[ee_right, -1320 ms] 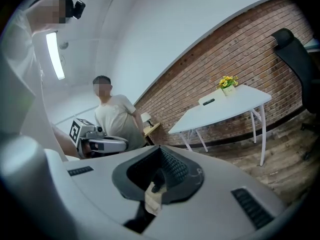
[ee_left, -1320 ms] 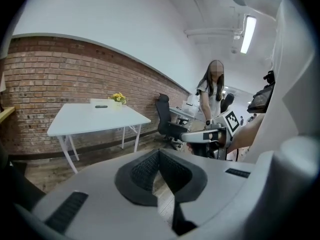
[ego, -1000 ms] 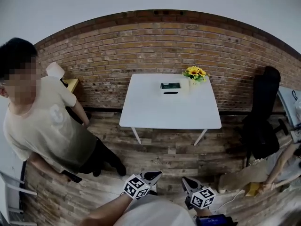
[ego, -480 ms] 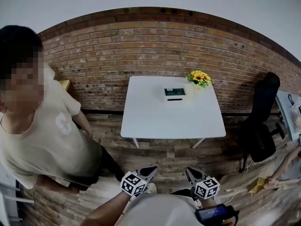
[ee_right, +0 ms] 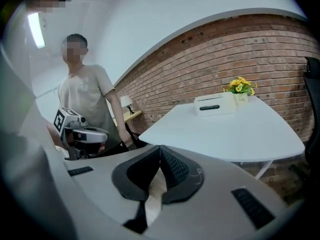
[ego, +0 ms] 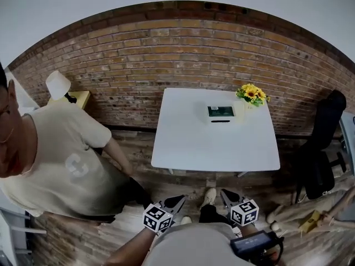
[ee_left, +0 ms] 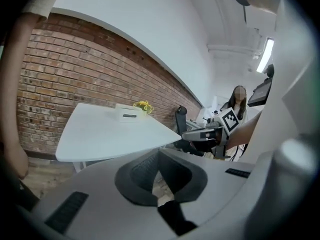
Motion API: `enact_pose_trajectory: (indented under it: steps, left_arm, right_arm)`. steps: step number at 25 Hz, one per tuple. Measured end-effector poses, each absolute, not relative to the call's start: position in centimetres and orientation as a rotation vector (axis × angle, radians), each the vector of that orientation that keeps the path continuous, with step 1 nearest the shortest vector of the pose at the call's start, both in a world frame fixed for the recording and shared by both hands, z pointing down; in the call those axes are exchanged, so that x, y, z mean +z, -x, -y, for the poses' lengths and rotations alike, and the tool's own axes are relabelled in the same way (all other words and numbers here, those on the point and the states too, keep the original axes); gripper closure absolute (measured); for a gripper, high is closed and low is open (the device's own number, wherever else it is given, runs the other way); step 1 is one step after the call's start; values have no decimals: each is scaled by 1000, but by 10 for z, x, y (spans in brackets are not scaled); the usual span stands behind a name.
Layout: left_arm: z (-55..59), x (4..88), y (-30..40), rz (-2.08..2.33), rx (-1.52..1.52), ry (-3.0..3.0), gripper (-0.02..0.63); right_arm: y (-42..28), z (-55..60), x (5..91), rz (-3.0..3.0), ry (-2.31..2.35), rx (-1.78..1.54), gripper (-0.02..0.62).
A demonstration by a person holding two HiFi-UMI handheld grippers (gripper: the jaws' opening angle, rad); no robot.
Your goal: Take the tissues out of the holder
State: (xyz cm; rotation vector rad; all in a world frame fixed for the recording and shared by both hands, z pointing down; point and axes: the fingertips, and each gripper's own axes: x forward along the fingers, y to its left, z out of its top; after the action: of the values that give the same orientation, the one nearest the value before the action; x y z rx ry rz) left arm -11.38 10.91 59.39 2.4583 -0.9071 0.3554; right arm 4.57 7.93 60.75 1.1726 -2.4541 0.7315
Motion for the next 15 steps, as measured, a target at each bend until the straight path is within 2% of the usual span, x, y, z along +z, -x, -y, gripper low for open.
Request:
enact_pose_trajectory:
  steps: [7,15]
  left_arm:
    - [-40,594,115,1023,400,-2397,598]
    - [61,575,79,1111,405,-2389,598]
  right_arm:
    - [-28,12,610,2569,-967,704,589]
    - [-54,119,600,2624,-908,696,589]
